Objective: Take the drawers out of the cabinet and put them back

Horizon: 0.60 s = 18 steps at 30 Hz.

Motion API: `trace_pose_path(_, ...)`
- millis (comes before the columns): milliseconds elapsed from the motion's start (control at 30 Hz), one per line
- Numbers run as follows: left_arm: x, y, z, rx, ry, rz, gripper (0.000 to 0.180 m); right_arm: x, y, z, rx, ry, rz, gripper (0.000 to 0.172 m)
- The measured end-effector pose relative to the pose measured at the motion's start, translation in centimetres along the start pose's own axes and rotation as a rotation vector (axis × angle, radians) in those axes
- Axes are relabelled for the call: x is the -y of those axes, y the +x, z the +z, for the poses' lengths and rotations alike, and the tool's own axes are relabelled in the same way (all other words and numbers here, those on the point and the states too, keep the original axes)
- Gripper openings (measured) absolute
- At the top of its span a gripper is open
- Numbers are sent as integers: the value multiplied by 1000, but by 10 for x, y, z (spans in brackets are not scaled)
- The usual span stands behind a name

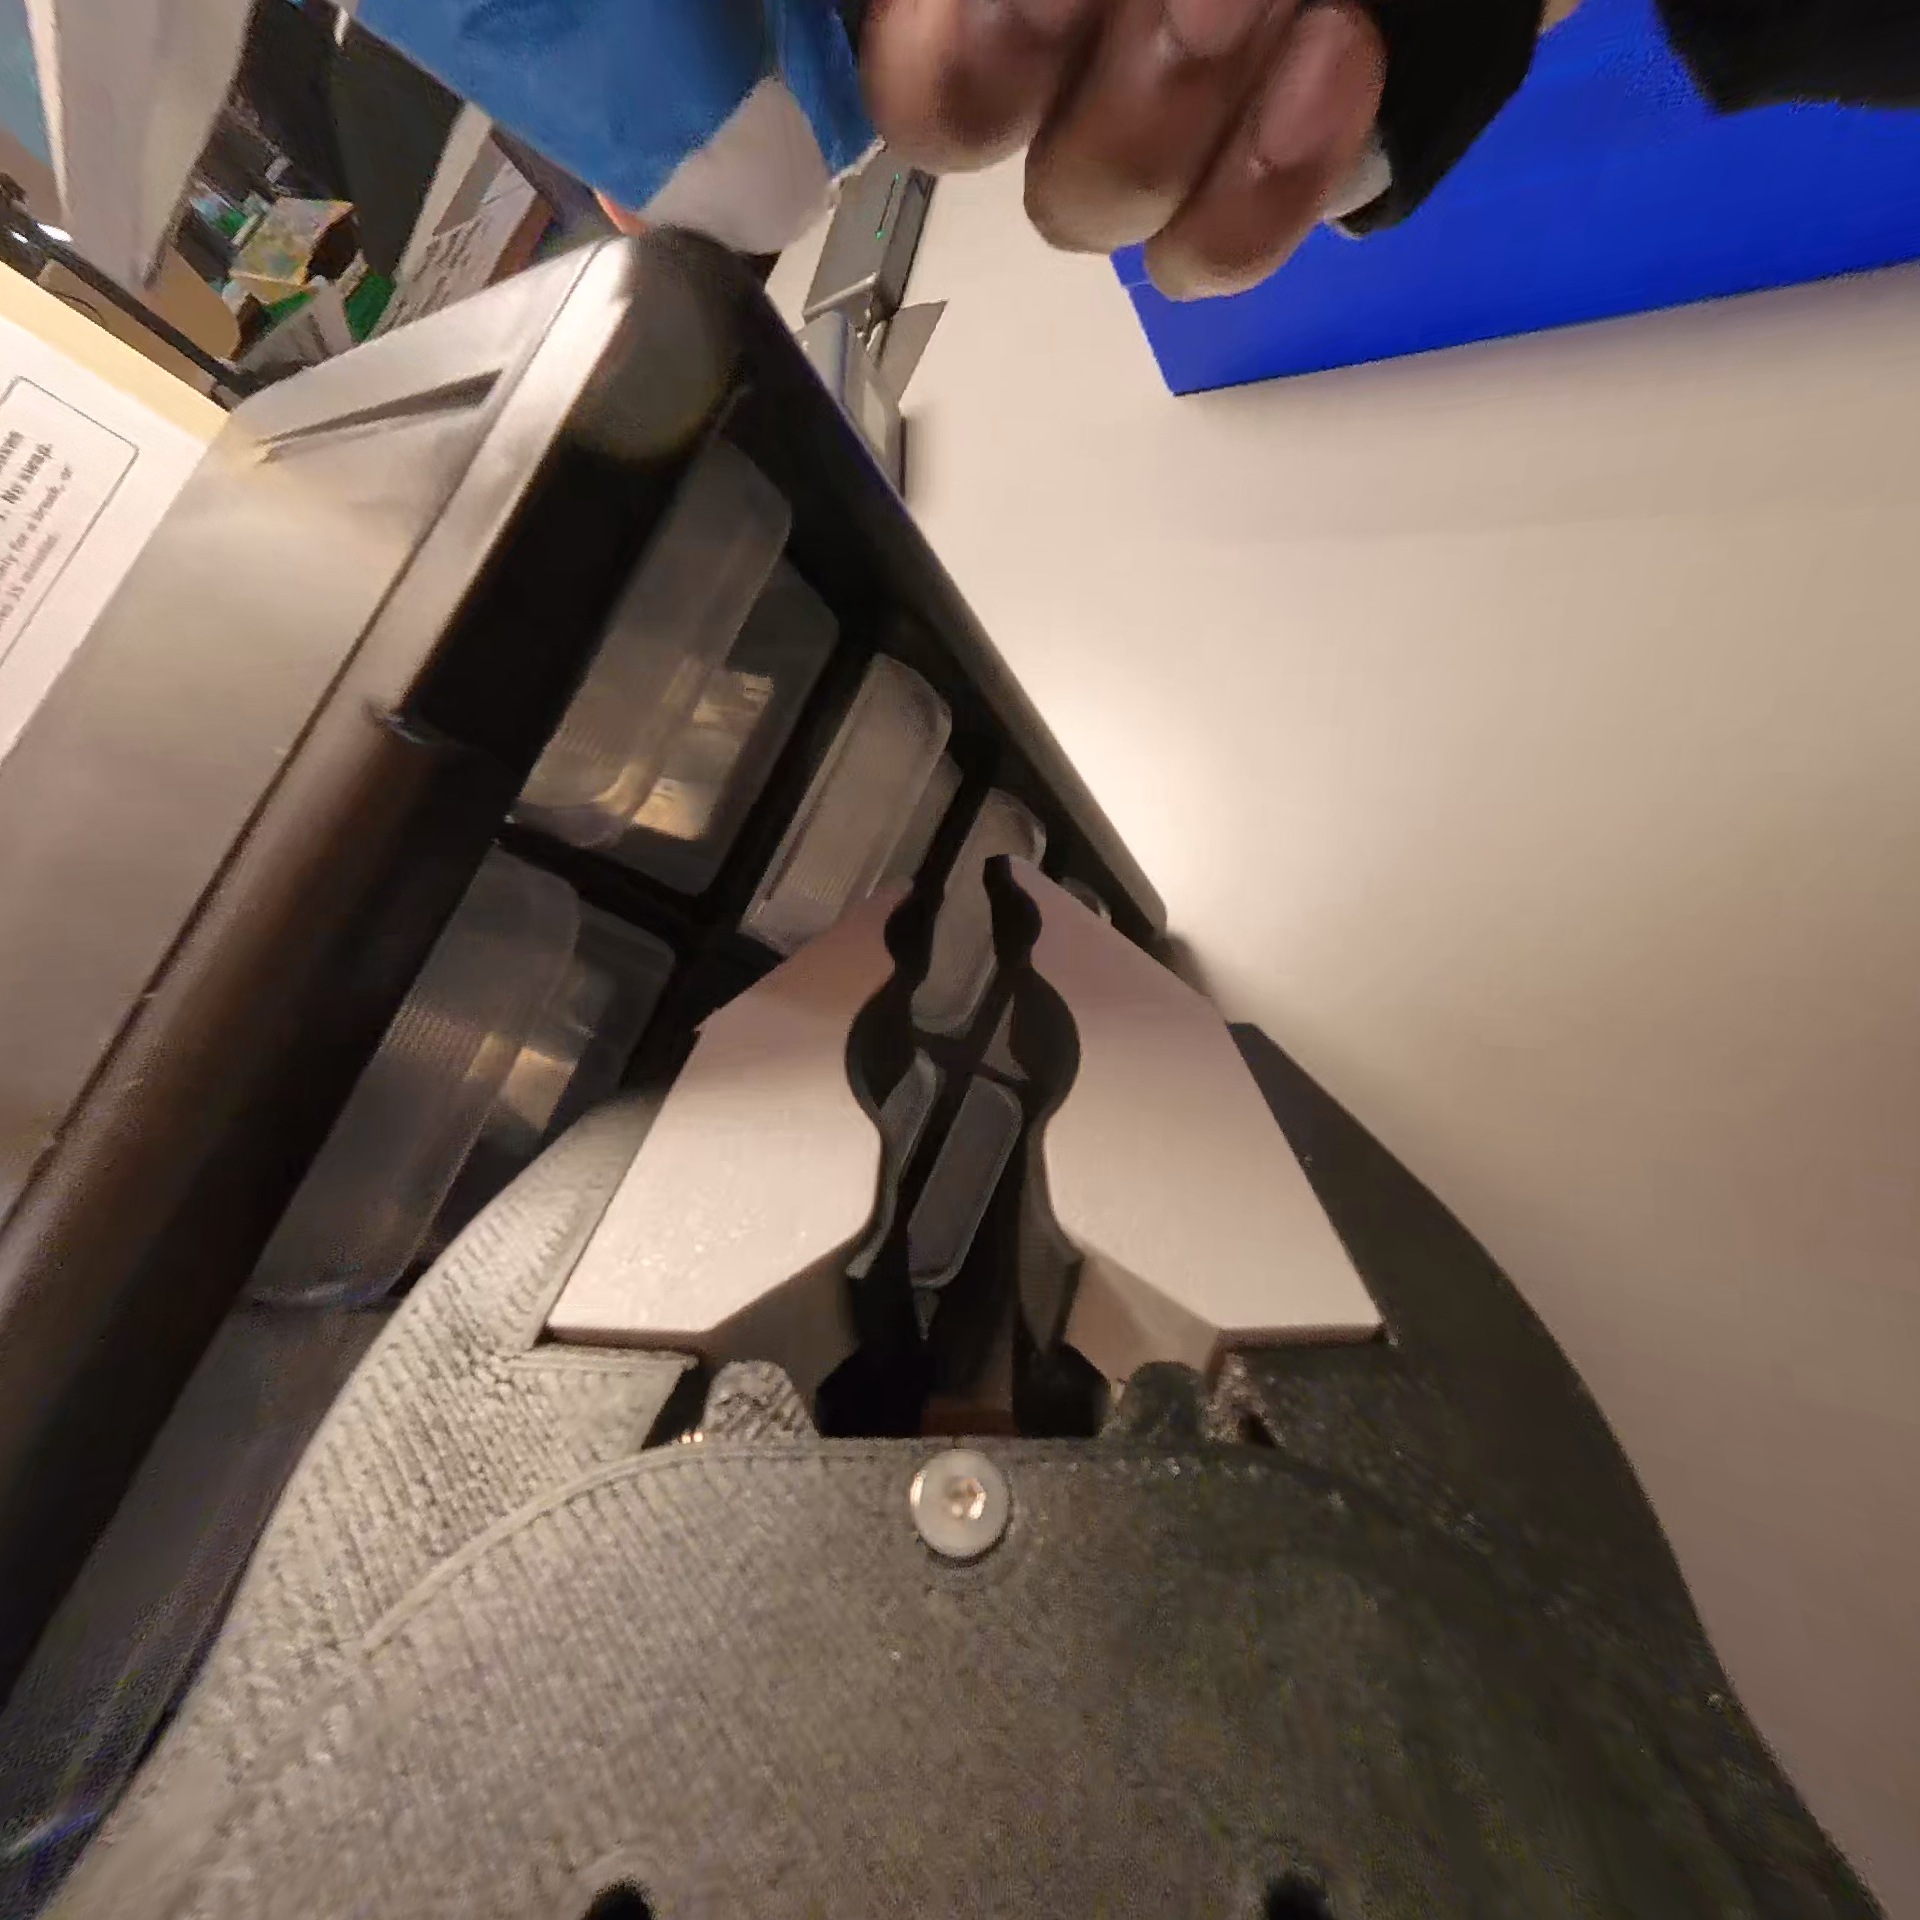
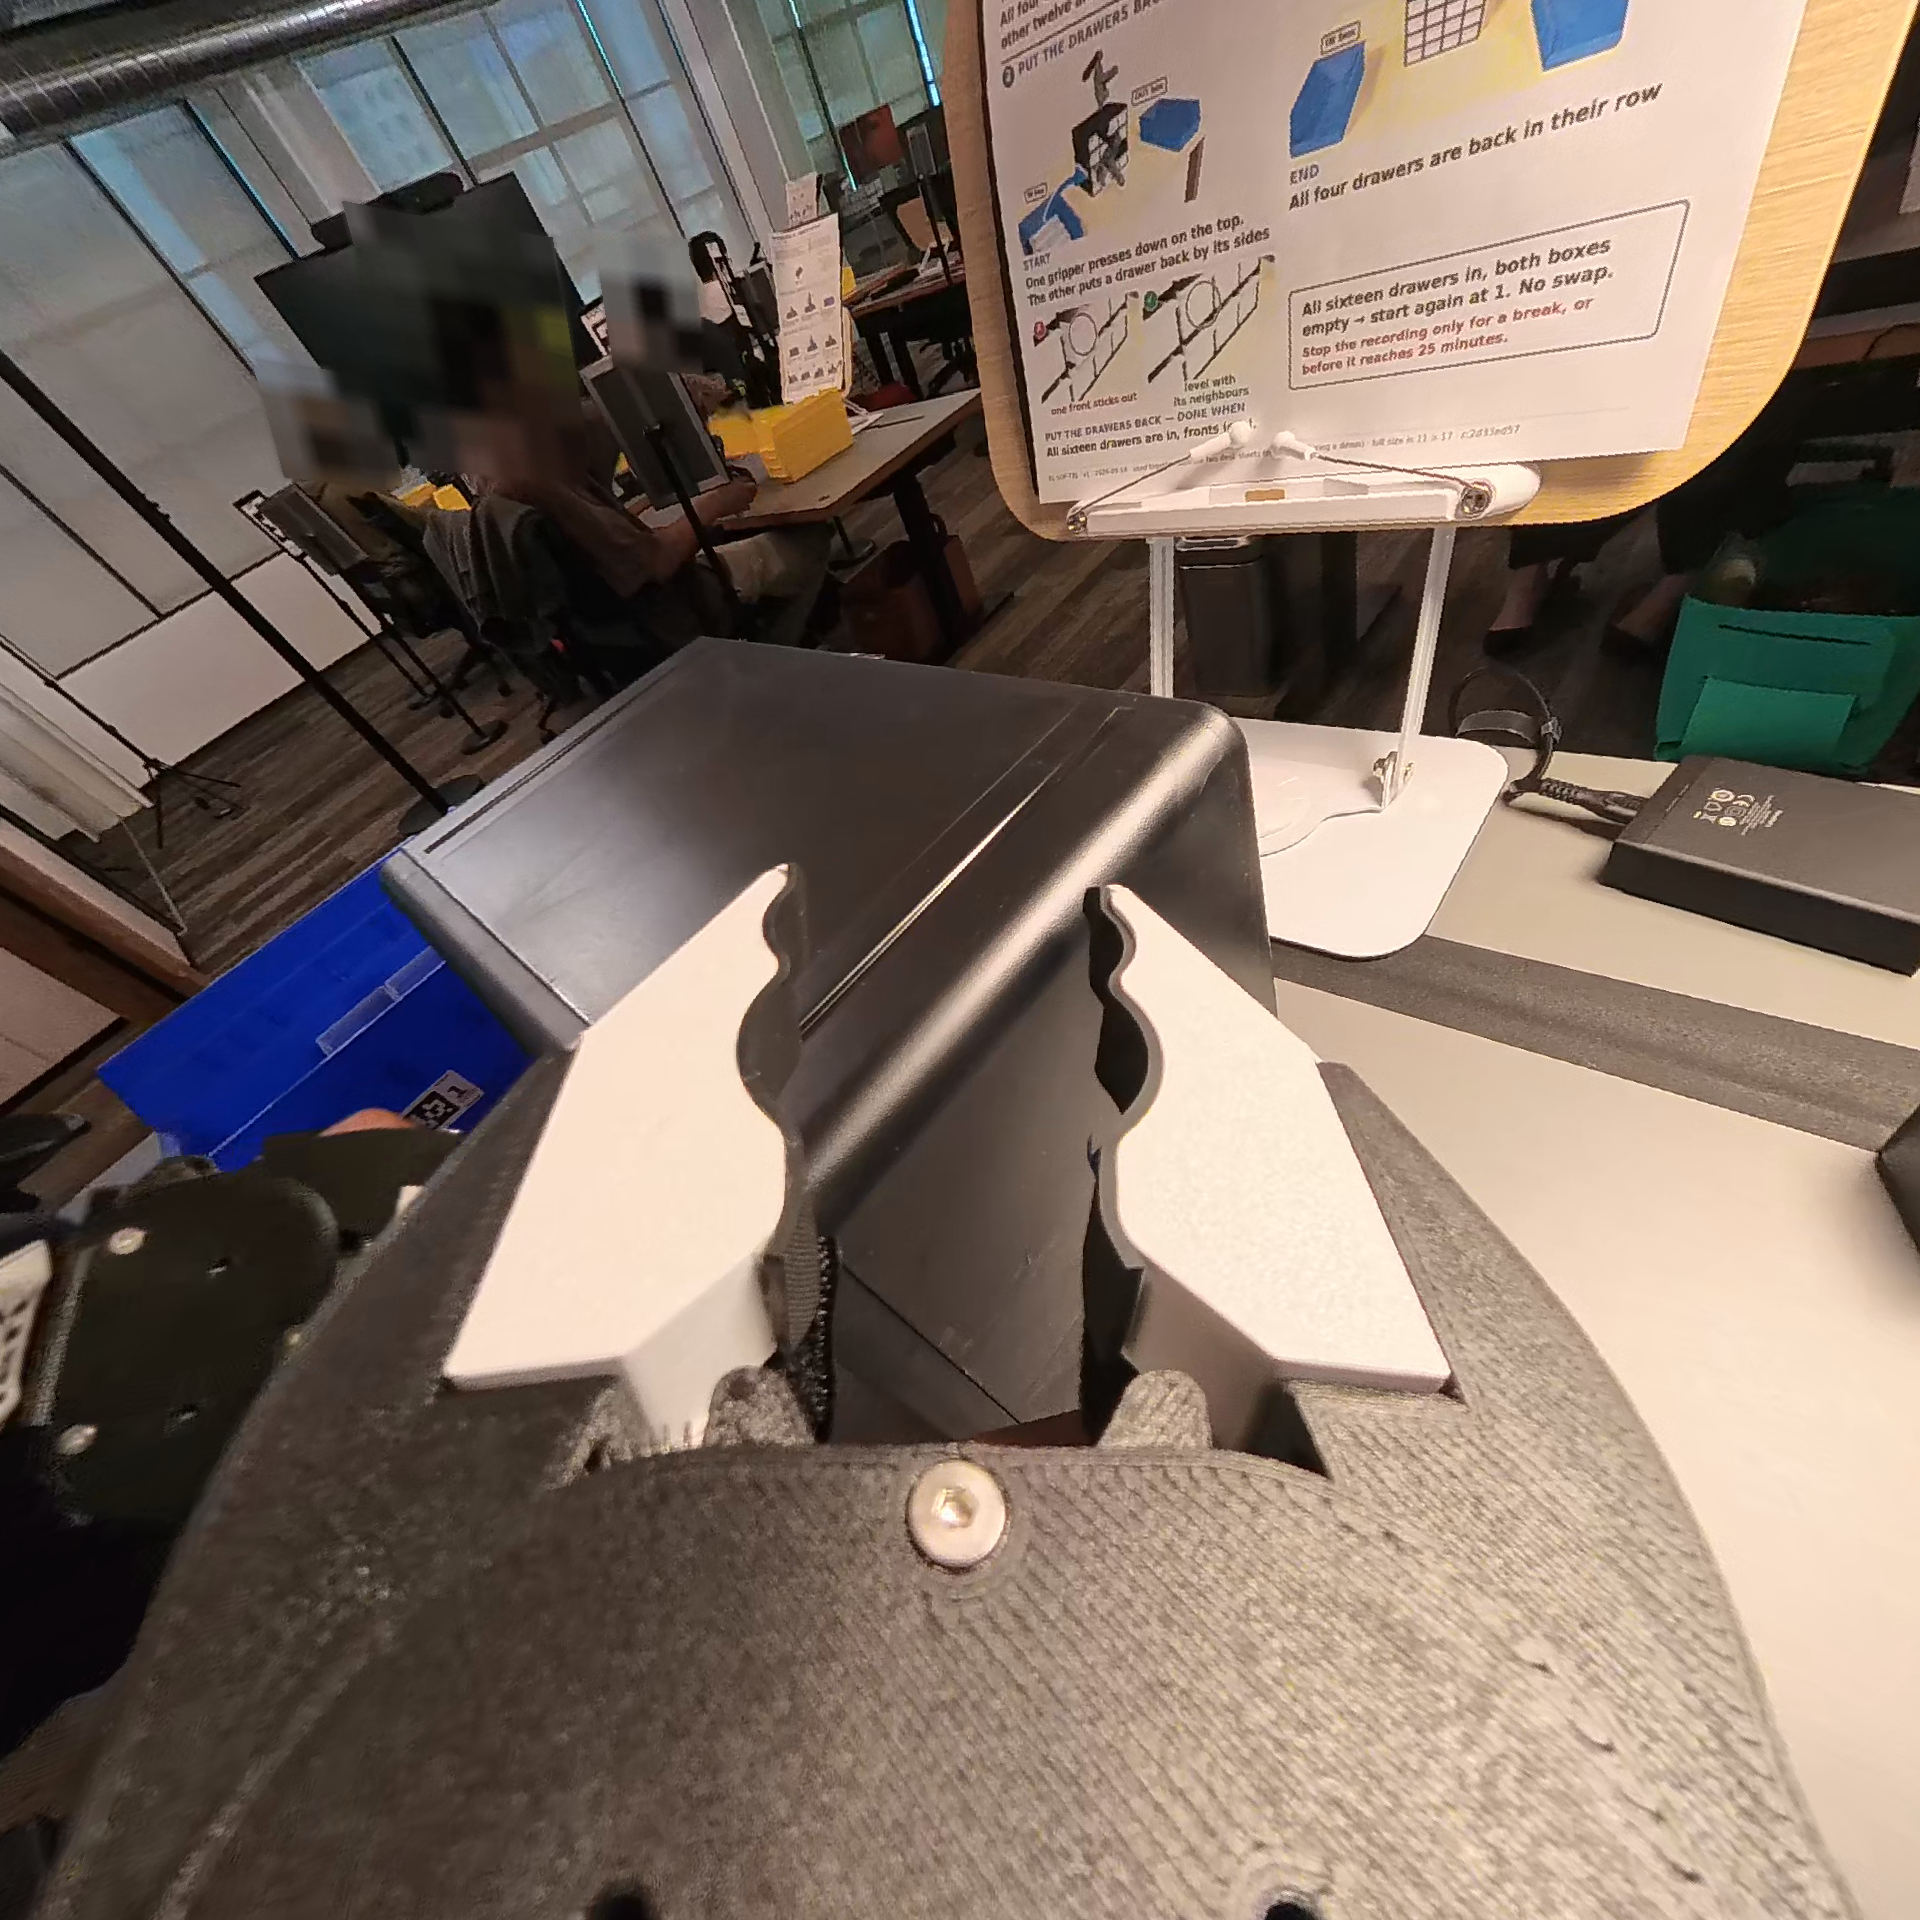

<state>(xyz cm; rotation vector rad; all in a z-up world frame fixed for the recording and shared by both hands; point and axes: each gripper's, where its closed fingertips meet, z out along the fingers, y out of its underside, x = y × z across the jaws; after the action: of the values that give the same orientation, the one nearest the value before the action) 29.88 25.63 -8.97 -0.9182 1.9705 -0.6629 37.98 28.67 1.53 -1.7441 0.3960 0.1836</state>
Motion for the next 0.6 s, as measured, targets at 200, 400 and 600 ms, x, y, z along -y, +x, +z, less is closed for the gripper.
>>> trace_pose_path(200,-3,11,-19,-34,46,-65,25,-1,-1,-1,0,-3,-8,57)
trace_pose_path(400,-36,-1,-103,-12,16,-142,39,-1,-1,0,10,-6,-4,57)
trace_pose_path(600,-107,-60,-217,162,-214,-121,47,-5,2,0,7,-22,-6,57)
